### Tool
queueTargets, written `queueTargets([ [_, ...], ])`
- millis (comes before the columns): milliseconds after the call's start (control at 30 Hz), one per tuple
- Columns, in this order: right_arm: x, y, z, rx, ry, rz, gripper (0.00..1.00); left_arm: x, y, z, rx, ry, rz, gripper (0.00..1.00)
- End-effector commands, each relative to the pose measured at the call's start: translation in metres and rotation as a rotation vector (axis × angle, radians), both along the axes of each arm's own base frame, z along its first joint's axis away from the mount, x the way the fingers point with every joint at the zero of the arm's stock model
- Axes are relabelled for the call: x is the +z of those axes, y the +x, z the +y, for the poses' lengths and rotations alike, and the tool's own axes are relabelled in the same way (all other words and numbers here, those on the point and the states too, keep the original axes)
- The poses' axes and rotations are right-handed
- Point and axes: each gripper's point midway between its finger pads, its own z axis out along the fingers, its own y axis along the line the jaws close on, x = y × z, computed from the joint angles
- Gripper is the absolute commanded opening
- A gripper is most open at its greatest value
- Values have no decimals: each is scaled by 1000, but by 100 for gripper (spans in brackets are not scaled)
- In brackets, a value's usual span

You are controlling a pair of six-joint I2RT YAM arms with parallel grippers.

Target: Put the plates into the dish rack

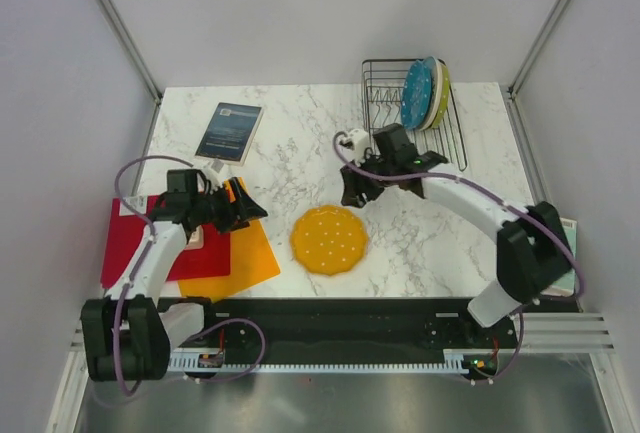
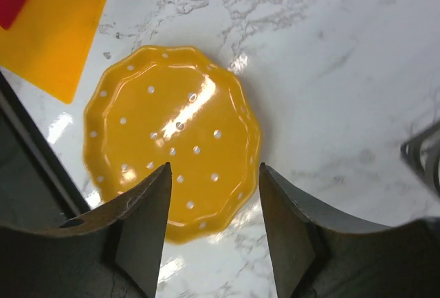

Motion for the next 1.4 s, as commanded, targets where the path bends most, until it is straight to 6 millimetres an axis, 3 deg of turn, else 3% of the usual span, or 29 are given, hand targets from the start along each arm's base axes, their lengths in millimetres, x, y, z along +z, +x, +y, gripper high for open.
queueTargets([
  [0,4,-59,-16,-210,198,286,62,-7,-6,-39,-169,-38,-8,76],
  [67,7,-66,-28,-274,256,323,62,-19,-10,-51,-229,-20,14,73],
  [100,-10,-77,-38,-314,246,377,62,-24,-10,-53,-238,-11,23,72],
  [133,-14,-78,-46,-351,255,393,62,-27,-7,-55,-242,-7,26,71],
  [167,-9,-67,-58,-433,311,399,62,-30,-6,-58,-249,-3,37,69],
  [200,-23,-73,-69,-485,311,439,63,-39,-6,-59,-254,1,70,68],
  [267,-21,-61,-86,-598,381,449,63,-48,-3,-63,-267,18,89,65],
  [300,-30,-66,-92,-632,387,466,65,-57,-3,-64,-275,29,117,65],
  [367,-22,-61,-98,-659,440,417,67,-58,-1,-72,-308,35,117,63],
  [500,-33,-73,-108,-719,455,412,74,-66,0,-90,-365,39,143,63],
  [633,-32,-82,-108,-726,479,437,75,-77,-1,-103,-400,43,185,62],
  [833,-48,-86,-106,-768,484,526,77,-88,-6,-110,-430,27,231,56],
  [1033,-71,-85,-98,-774,488,632,80,-94,-16,-118,-497,-37,249,34],
  [1167,-78,-84,-90,-737,498,683,80,-89,-18,-125,-546,-94,217,12],
  [1267,-85,-84,-88,-733,492,716,80,-85,-16,-128,-568,-113,184,3],
  [1367,-90,-84,-86,-731,486,745,79,-79,-17,-133,-591,-153,173,2],
])
